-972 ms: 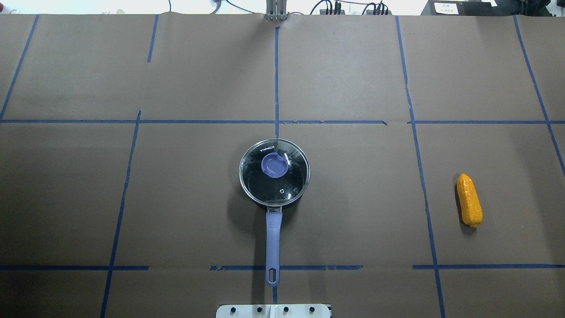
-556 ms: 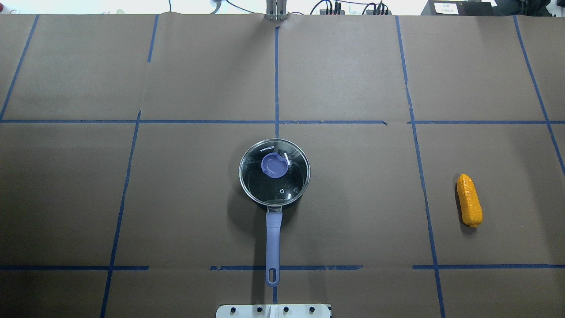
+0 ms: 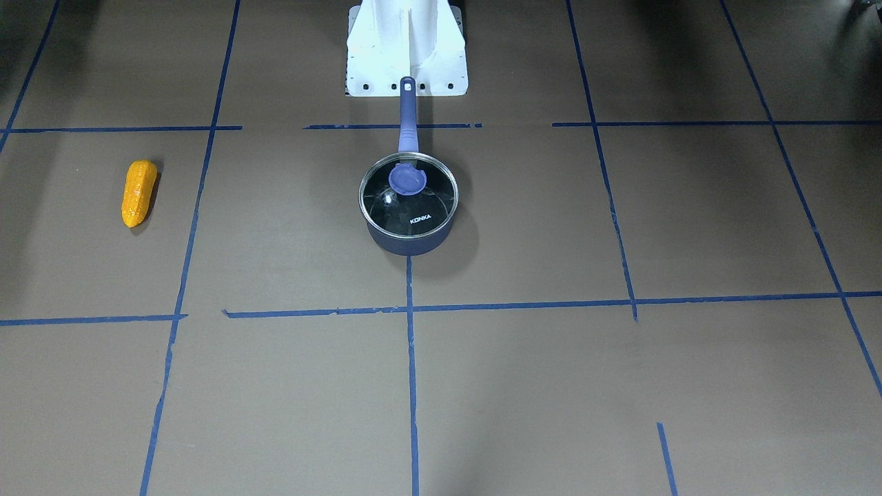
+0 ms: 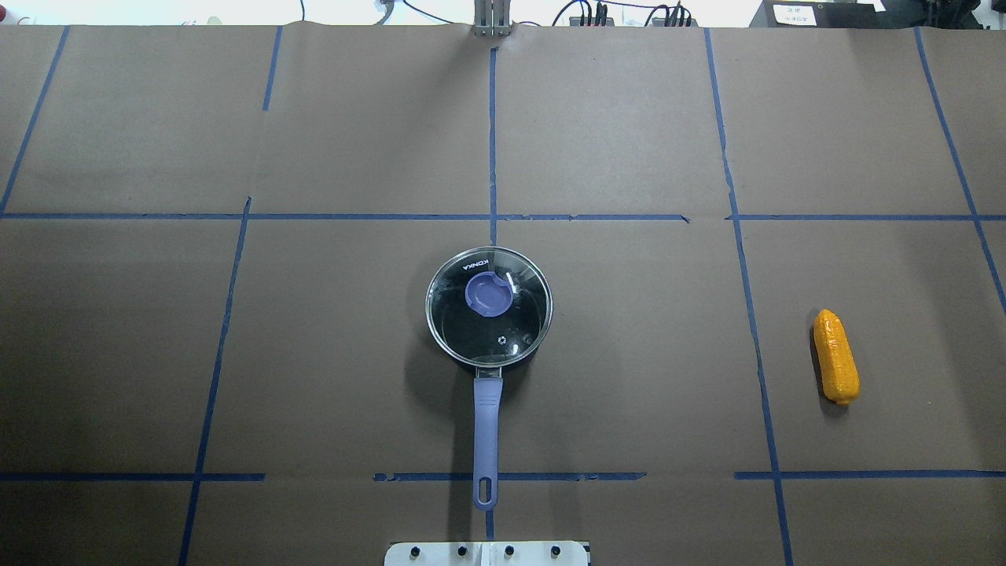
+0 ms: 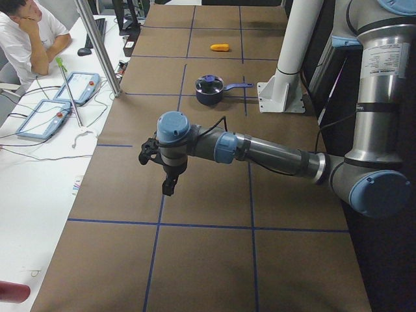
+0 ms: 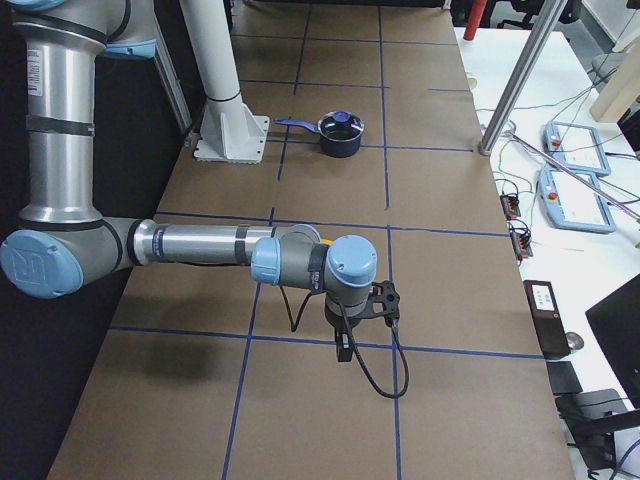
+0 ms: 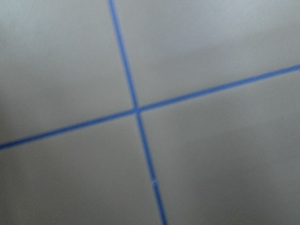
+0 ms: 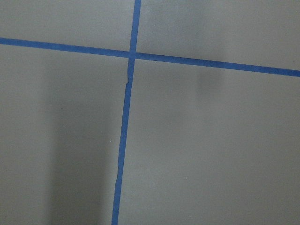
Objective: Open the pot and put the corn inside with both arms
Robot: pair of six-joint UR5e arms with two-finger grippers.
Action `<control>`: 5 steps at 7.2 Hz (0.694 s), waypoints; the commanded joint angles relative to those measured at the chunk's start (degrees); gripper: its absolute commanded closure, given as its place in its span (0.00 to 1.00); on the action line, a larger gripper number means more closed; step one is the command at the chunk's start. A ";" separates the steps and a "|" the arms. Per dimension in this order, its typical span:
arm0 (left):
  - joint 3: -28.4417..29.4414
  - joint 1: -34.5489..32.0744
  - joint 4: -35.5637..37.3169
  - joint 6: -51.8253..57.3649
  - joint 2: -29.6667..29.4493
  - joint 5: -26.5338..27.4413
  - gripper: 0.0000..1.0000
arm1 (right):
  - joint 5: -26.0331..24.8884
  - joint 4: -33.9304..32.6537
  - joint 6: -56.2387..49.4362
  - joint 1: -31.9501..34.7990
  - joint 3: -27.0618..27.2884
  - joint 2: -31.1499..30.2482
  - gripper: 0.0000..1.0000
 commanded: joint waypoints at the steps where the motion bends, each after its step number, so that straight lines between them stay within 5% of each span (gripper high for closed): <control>1: -11.87 14.88 -2.74 -24.71 -0.63 2.91 0.00 | 0.00 0.00 0.05 -0.29 0.02 0.11 0.00; 5: -13.61 45.83 0.74 -72.84 -23.60 22.02 0.00 | 0.00 0.00 0.05 -0.38 -0.07 0.11 0.00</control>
